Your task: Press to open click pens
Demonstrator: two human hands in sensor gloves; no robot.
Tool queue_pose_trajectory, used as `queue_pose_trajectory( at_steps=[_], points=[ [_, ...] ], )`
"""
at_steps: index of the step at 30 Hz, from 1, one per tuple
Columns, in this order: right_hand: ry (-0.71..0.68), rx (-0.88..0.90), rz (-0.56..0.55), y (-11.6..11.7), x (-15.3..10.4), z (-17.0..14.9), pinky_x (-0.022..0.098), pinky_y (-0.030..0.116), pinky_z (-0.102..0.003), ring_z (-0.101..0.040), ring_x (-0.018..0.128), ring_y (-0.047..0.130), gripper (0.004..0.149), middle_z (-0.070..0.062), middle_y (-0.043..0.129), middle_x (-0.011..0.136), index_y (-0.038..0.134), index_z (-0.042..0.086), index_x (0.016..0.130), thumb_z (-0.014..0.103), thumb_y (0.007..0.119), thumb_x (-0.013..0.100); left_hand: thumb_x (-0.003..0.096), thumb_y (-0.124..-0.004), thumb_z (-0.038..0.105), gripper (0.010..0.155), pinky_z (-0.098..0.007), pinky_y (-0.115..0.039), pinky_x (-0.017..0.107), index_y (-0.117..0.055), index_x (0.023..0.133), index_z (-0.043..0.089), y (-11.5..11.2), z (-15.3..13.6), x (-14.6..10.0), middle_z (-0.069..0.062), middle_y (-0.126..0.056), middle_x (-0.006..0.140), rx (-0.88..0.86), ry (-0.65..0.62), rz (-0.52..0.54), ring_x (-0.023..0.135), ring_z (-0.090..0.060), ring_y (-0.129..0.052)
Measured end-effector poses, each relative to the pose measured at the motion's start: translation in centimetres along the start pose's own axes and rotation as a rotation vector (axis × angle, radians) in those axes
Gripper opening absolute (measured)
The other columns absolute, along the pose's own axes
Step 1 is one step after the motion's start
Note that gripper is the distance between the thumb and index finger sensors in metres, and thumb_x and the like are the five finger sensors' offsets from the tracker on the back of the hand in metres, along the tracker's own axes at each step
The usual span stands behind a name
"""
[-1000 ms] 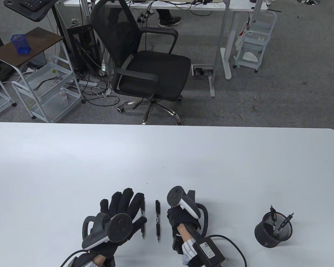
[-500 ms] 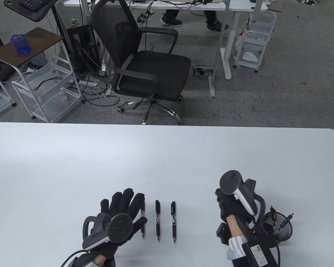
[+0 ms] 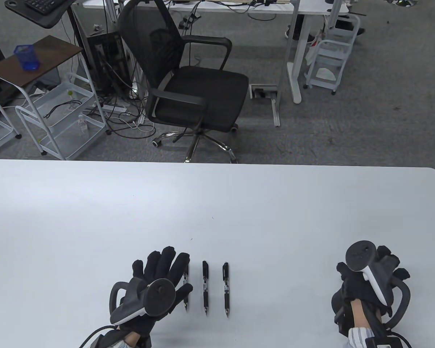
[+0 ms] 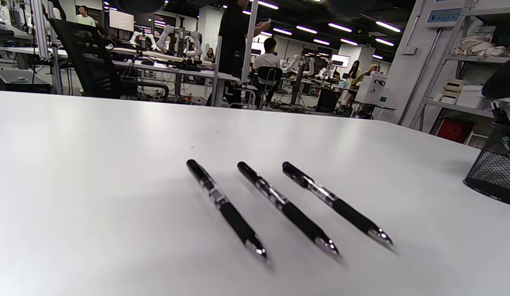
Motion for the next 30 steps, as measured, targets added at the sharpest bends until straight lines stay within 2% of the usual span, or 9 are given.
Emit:
queue_pose_trajectory(
  at_steps=[8, 19, 30],
  points=[
    [0.018, -0.056, -0.005, 0.9, 0.2, -0.1, 0.067, 0.004, -0.076, -0.055, 0.105, 0.002, 0.065, -0.030, 0.012, 0.122, 0.067, -0.002, 0.111, 0.034, 0.082, 0.058, 0.0703, -0.052, 0.058, 0.070, -0.080, -0.032, 0.077, -0.023, 0.126, 0.028, 0.1, -0.1, 0.0, -0.022, -0.024, 0.132, -0.006, 0.000, 0.005, 0.117, -0.059, -0.037],
    [0.032, -0.038, 0.021, 1.7, 0.8, -0.7, 0.065, 0.006, -0.078, -0.056, 0.103, 0.000, 0.059, -0.030, 0.012, 0.122, 0.070, 0.000, 0.109, 0.030, 0.082, 0.059, 0.0702, -0.052, 0.058, 0.070, -0.081, -0.032, 0.076, -0.023, 0.126, 0.028, 0.2, -0.1, 0.0, -0.022, -0.024, 0.132, -0.008, 0.000, 0.006, 0.117, -0.059, -0.037],
    [0.037, -0.004, 0.025, 1.9, 0.9, -1.0, 0.064, 0.008, -0.079, -0.058, 0.102, 0.003, 0.047, -0.028, 0.017, 0.123, 0.080, 0.000, 0.101, 0.024, 0.081, 0.060, 0.0704, -0.052, 0.058, 0.070, -0.081, -0.032, 0.076, -0.023, 0.126, 0.028, 0.2, -0.1, -0.1, -0.022, -0.024, 0.132, -0.007, 0.000, 0.008, 0.116, -0.060, -0.037]
  ],
)
Point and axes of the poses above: the tracker on the back of each hand, its own z axis roughly to the thumb side, its own x axis roughly from the wrist to the fingertips, y = z × x, the point moved 1 cm from there along x, roughly from the wrist to the fingertips
